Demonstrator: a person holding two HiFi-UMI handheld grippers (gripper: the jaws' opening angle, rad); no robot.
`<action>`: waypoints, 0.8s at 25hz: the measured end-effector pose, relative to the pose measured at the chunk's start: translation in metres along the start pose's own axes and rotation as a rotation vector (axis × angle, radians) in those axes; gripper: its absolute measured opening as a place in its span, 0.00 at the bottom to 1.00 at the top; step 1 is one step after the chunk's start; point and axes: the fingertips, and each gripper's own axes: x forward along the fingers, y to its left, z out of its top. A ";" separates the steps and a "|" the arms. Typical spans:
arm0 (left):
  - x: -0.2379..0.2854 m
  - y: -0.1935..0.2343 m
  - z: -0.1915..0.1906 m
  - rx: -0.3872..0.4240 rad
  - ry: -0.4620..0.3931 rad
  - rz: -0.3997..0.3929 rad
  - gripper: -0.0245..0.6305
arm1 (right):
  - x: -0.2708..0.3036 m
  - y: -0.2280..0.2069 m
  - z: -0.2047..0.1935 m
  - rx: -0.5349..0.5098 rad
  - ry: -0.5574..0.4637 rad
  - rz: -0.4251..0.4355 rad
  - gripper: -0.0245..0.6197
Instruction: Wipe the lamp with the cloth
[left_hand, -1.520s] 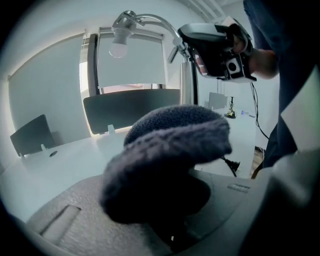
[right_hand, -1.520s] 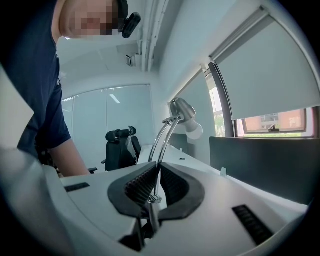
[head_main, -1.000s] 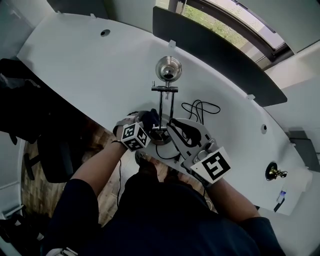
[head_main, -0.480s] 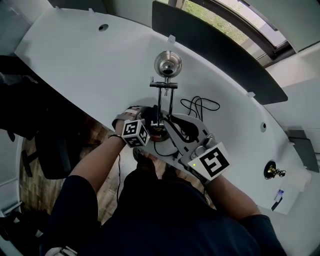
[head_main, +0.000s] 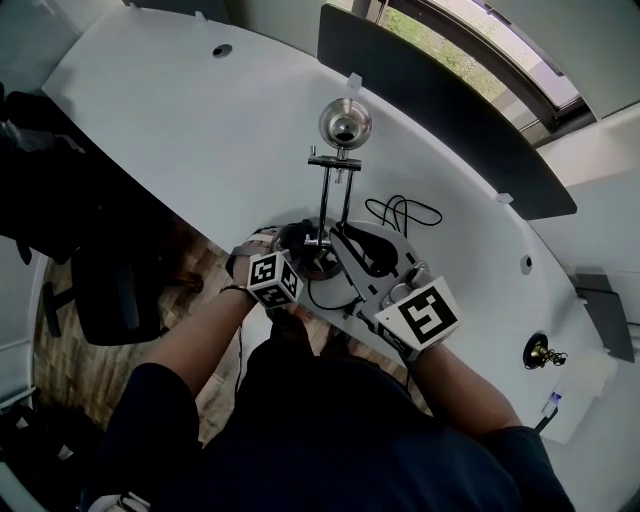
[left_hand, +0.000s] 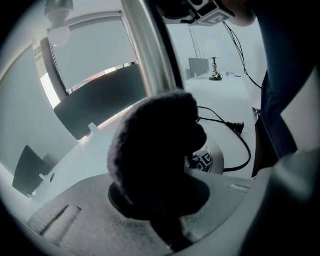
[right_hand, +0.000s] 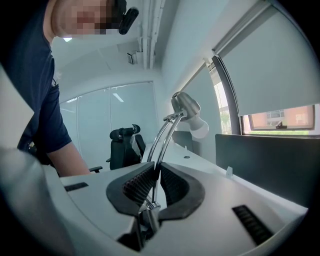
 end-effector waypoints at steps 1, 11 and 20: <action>-0.001 -0.005 -0.002 -0.023 0.008 0.001 0.14 | 0.000 0.000 0.000 -0.001 0.001 0.003 0.10; -0.010 -0.035 -0.006 -0.195 0.031 0.020 0.14 | 0.000 0.000 -0.002 -0.010 0.010 0.025 0.10; -0.015 -0.064 0.014 -0.343 0.025 -0.026 0.14 | 0.000 0.001 -0.001 -0.017 0.009 0.040 0.11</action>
